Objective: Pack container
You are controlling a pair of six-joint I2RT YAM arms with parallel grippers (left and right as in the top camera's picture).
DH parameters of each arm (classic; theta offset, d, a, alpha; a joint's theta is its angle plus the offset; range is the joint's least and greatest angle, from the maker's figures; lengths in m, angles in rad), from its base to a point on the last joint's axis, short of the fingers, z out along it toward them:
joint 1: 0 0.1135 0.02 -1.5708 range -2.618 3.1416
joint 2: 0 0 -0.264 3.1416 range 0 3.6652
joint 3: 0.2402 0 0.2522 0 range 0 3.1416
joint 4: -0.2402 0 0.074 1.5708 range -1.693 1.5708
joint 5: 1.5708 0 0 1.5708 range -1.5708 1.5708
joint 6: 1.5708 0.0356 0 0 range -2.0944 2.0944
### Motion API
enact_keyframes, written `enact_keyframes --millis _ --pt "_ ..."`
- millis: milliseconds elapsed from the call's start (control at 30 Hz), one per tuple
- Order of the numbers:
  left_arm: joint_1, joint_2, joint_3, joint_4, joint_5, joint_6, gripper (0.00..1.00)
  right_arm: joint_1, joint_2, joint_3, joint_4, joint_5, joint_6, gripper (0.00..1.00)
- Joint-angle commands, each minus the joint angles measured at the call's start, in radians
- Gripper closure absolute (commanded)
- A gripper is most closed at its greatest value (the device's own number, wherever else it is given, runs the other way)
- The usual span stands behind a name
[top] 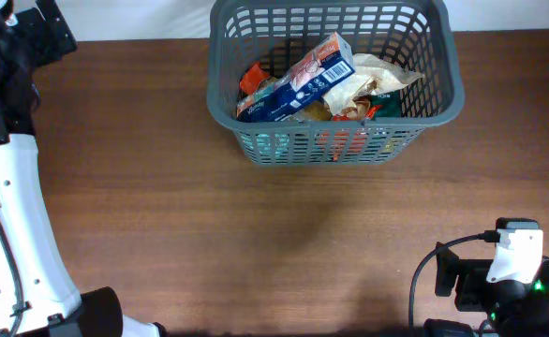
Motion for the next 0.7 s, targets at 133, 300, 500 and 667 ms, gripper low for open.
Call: enact_keyframes --millis 133,300,500,667 --pt "-0.003 -0.013 0.002 -0.004 0.007 -0.016 0.01 0.006 -0.009 -0.005 0.002 -0.006 -0.008 0.01" --pt "-0.003 -0.013 0.002 -0.004 0.007 -0.016 0.01 0.006 -0.009 -0.006 0.039 0.02 -0.008 0.01" --pt "-0.003 -0.013 0.002 -0.004 0.007 -0.016 0.01 0.007 -0.054 -0.067 0.306 -0.053 -0.008 0.01" --pt "-0.003 -0.013 0.002 -0.004 0.007 -0.016 0.01 0.031 -0.257 -0.311 0.692 -0.158 -0.008 0.01"
